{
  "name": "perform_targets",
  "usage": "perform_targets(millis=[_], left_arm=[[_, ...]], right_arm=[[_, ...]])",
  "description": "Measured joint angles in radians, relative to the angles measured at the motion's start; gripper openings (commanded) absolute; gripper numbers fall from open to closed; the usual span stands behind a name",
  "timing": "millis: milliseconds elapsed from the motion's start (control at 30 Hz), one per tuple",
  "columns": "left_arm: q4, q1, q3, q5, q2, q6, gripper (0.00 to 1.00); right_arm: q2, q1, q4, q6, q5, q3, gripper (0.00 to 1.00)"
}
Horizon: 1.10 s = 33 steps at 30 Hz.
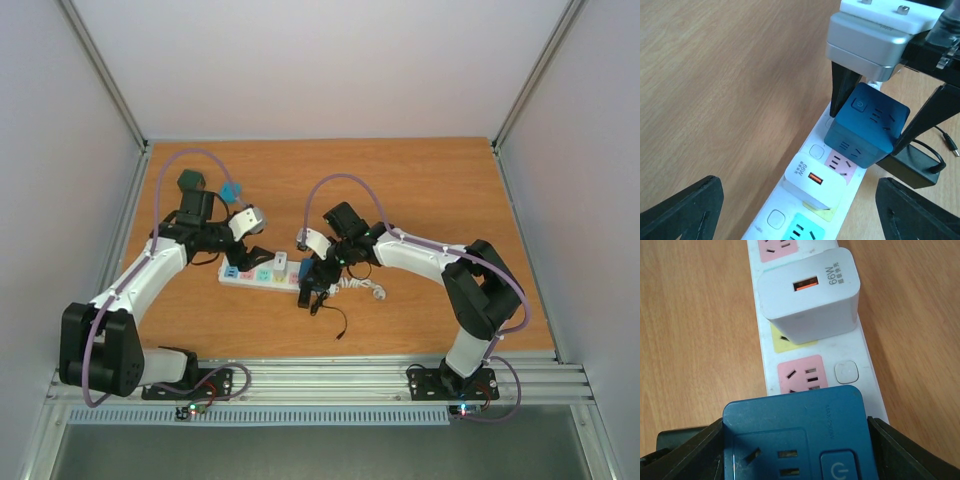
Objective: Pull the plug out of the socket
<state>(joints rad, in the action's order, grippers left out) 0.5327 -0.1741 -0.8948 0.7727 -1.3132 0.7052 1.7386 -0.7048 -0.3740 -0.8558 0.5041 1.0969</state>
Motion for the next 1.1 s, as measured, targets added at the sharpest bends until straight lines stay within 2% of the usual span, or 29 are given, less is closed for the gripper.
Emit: perform_targets(millis=[400, 833, 1100], left_arm=[[-0.187, -0.014, 0.105, -0.077, 0.001, -0.161, 0.82], [-0.336, -0.224, 0.227, -0.178, 0.000, -0.298, 0.75], [-0.434, -0.298, 0.256, -0.244, -0.039, -0.383, 0.61]], right_arm=[[-0.019, -0.003, 0.131, 0.214, -0.152, -0.044, 0.40], [-0.024, 0.004, 0.236, 0.421, -0.318, -0.072, 0.36], [-0.024, 0.024, 0.259, 0.479, -0.357, -0.080, 0.36]])
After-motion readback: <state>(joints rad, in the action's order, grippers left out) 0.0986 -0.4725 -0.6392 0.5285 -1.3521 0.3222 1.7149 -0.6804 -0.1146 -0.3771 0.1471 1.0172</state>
